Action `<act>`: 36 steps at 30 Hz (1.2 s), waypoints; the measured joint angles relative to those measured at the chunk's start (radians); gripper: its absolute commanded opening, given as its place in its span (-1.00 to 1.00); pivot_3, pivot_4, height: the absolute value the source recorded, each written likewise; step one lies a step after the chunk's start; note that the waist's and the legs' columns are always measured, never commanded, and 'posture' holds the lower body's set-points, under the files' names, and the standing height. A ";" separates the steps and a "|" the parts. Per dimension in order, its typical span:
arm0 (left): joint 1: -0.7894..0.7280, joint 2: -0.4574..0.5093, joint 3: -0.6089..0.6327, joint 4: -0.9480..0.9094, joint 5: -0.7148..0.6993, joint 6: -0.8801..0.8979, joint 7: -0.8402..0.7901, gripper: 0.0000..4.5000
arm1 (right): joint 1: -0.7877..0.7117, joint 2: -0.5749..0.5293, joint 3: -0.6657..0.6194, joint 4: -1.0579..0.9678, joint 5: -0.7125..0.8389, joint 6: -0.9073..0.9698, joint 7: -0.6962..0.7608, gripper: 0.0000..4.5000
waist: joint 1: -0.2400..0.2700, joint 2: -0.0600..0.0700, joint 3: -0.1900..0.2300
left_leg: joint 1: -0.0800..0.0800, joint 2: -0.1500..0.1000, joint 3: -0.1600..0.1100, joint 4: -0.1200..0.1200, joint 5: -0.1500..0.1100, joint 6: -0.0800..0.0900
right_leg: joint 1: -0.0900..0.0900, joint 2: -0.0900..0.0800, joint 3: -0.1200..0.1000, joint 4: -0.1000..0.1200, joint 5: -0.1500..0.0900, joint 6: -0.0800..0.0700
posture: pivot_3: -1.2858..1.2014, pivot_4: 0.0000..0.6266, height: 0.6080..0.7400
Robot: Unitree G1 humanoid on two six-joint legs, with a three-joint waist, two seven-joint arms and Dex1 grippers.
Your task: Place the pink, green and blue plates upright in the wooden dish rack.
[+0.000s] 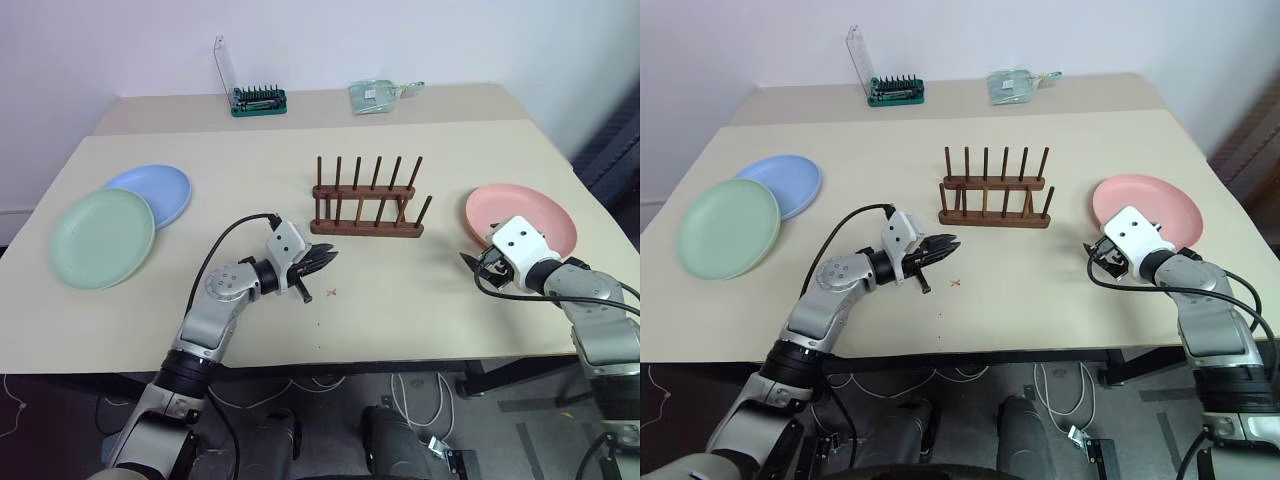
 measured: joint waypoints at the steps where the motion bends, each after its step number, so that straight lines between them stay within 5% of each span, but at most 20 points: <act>1: 0.007 0.001 -0.009 -0.014 -0.008 0.006 -0.014 -0.74 | -0.009 0.002 0.004 0.029 -0.010 0.010 -0.015 0.72 | 0.000 0.000 0.000 | 0.000 0.000 0.000 0.000 0.000 0.000 | 0.000 0.000 0.000 0.000 0.000 0.000 | 0.03 -0.52 1.00; 3: 0.012 0.001 -0.017 -0.029 -0.017 0.017 -0.028 -0.74 | -0.028 0.003 0.008 0.054 -0.021 0.011 -0.034 0.72 | -0.001 0.000 0.000 | 0.000 0.000 0.000 0.000 0.000 0.000 | 0.000 0.000 0.000 0.000 0.000 0.000 | 0.03 -0.52 1.00; 6: 0.012 0.001 -0.018 -0.044 -0.018 0.029 -0.026 -0.74 | -0.052 0.002 0.019 0.099 -0.054 0.007 -0.069 0.34 | 0.000 0.000 0.000 | 0.000 0.000 0.000 0.000 0.000 0.000 | 0.000 0.000 0.000 0.000 0.000 0.000 | 0.03 -0.52 1.00; 12: 0.012 -0.005 -0.026 -0.046 -0.017 0.048 -0.024 -0.74 | -0.061 0.002 0.057 0.139 -0.104 -0.017 -0.102 -0.99 | 0.002 0.000 0.000 | 0.000 0.000 0.000 0.000 0.000 0.000 | 0.000 0.000 0.000 0.000 0.000 0.000 | 0.03 -0.52 1.00; 22: 0.012 0.000 -0.027 -0.046 -0.014 0.054 -0.024 -0.74 | -0.148 0.010 -0.018 0.084 -0.013 -0.091 -0.100 -0.99 | -0.008 0.003 0.002 | 0.000 0.001 0.001 0.000 0.000 0.000 | -0.001 0.000 0.000 0.000 0.000 0.000 | 0.03 -0.52 1.00; 31: 0.012 0.005 -0.029 -0.045 -0.007 0.054 -0.011 -0.74 | -0.363 0.176 -0.282 -0.325 0.822 0.403 0.007 -0.99 | 0.010 0.002 0.002 | -0.003 0.000 -0.004 0.001 -0.001 0.002 | 0.000 -0.001 -0.001 -0.001 0.000 0.000 | 0.03 -0.52 1.00; 36: 0.012 0.005 -0.029 -0.045 -0.007 0.056 -0.005 -0.74 | -0.365 0.214 -0.311 -0.374 1.057 0.543 -0.071 -0.99 | 0.004 0.002 0.002 | -0.003 0.000 -0.003 0.002 -0.001 0.002 | -0.001 0.000 -0.001 -0.001 0.000 0.000 | 0.03 -0.52 1.00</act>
